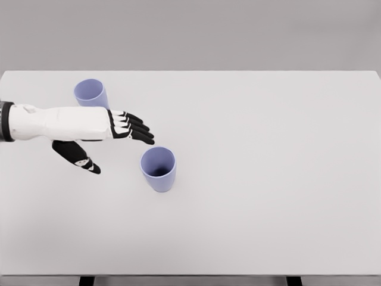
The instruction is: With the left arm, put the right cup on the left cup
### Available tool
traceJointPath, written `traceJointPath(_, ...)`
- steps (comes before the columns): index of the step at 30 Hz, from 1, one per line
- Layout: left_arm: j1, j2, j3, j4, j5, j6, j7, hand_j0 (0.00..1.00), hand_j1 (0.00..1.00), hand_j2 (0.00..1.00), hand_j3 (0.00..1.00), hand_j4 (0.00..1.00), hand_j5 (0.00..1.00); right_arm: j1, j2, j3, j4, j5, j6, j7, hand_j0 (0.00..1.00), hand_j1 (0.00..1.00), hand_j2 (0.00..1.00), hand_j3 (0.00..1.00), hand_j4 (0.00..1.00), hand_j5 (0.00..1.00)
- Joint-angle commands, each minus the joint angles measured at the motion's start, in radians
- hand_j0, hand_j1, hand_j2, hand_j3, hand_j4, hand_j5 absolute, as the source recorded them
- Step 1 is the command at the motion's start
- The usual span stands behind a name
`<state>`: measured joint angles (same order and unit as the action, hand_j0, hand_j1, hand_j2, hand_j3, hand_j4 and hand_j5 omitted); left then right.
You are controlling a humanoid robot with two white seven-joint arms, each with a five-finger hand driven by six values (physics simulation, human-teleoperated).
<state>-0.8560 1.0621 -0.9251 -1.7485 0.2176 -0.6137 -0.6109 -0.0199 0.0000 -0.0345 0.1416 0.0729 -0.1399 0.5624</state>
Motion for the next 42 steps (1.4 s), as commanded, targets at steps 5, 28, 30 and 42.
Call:
traceJointPath(5,-0.037,-0.019,0.002,-0.008,0.002,0.003,0.000,1.00,1.00,1.00,1.00,1.00,1.00,0.018,0.000,0.001,-0.002,0.001,-0.001,-0.001,1.00,1.00,1.00,1.00,1.00,1.00)
traceJointPath(28,-0.058,-0.152,-0.072,0.014,-0.055,0.003,0.000,1.00,1.00,1.00,1.00,1.00,1.00,0.018,0.000,-0.001,0.004,0.002,-0.001,-0.001,1.00,1.00,1.00,1.00,1.00,1.00)
traceJointPath(30,-0.060,-0.156,-0.060,0.047,-0.093,0.003,0.000,1.00,1.00,1.00,1.00,1.00,1.00,0.017,0.000,-0.001,0.004,0.001,-0.001,-0.001,1.00,1.00,1.00,1.00,1.00,1.00)
traceJointPath(42,-0.012,-0.235,-0.063,0.161,-0.164,0.003,0.000,1.00,1.00,1.00,1.00,1.00,1.00,0.018,0.000,-0.001,0.004,0.001,-0.001,-0.001,1.00,1.00,1.00,1.00,1.00,1.00)
